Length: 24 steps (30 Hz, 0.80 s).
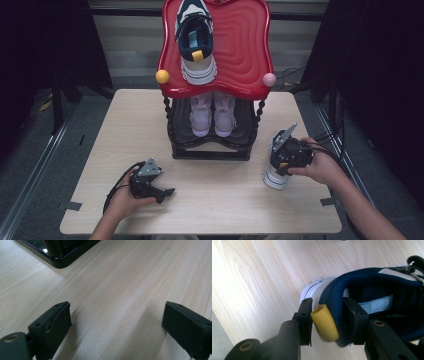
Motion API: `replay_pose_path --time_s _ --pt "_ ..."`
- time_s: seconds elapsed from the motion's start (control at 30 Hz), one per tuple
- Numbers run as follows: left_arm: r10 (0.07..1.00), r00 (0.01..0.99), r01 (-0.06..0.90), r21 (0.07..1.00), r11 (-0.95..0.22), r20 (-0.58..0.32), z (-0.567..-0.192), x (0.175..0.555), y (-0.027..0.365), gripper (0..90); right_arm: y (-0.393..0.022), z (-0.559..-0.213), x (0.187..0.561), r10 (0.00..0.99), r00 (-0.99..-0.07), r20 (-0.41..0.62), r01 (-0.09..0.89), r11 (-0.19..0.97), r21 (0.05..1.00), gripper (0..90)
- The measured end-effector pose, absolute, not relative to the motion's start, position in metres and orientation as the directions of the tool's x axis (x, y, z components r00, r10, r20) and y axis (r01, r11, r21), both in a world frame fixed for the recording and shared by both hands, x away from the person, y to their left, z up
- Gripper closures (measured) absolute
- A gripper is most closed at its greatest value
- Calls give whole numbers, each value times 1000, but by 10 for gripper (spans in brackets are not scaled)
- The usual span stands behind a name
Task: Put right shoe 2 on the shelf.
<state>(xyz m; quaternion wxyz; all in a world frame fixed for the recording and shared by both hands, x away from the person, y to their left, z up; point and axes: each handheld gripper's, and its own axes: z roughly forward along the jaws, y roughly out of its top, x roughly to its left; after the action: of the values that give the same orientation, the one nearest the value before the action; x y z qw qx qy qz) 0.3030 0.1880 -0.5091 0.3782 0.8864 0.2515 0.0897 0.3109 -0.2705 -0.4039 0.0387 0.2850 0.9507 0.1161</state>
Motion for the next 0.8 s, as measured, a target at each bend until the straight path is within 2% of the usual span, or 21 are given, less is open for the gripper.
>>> replay_pose_path --time_s 0.23,0.3,0.33,0.53,0.8 --pt "513 858 378 716 -588 -31 -509 303 188 80 -269 -405 311 549 -835 3 534 811 237 680" --pt "513 858 378 716 -588 -31 -509 303 188 80 -269 -404 311 521 -854 -2 505 828 242 703" --pt "514 857 378 716 -587 -31 -509 303 188 80 -266 -404 308 542 -841 11 528 815 238 708" --pt "513 858 378 716 -588 -31 -509 303 188 80 -261 -401 299 501 -865 34 494 837 235 711" --pt "513 858 378 716 -587 -31 -509 303 188 80 -255 -401 296 508 -860 39 505 840 196 672"
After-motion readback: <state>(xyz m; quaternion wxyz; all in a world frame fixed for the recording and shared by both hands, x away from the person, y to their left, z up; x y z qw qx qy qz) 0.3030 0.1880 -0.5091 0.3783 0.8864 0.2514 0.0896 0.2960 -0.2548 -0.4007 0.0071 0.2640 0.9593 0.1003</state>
